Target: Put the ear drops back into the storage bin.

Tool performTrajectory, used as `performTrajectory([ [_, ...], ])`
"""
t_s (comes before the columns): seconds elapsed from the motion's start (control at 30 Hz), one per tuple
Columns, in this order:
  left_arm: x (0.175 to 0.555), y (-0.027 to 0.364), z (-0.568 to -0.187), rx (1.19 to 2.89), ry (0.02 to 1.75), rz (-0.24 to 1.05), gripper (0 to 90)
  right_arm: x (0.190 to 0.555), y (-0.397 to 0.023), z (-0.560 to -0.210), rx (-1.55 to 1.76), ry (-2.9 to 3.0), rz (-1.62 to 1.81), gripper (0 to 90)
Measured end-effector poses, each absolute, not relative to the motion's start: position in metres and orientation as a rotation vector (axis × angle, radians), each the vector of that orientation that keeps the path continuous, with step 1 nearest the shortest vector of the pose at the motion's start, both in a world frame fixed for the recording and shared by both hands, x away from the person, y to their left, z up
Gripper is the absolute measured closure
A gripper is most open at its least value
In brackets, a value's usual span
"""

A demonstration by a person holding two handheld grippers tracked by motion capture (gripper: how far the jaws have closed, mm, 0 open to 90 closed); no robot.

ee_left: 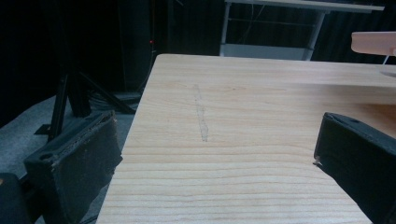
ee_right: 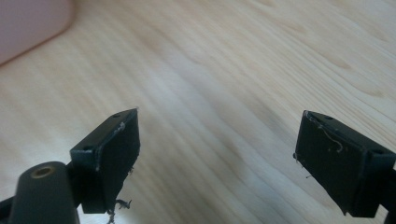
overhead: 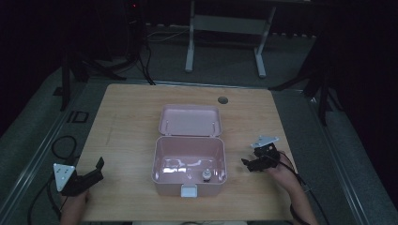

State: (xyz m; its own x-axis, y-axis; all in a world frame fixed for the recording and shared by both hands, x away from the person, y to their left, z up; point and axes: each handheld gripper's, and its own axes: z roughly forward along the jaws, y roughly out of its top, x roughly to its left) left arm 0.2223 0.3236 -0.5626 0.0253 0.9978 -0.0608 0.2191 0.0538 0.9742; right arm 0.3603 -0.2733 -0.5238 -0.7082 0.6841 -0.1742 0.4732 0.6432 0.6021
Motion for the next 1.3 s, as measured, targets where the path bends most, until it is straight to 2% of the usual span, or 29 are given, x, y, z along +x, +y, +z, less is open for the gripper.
performTrajectory([
  [0.63,0.222,0.324,-0.563,1.338,1.373,1.029,0.5,0.346,-0.279,-0.546,1.069,2.266,0.805,12.4],
  [1.3,0.222,0.324,-0.563,1.337,1.374,1.028,0.5,0.338,-0.3,-0.551,1.216,2.049,0.939,12.2],
])
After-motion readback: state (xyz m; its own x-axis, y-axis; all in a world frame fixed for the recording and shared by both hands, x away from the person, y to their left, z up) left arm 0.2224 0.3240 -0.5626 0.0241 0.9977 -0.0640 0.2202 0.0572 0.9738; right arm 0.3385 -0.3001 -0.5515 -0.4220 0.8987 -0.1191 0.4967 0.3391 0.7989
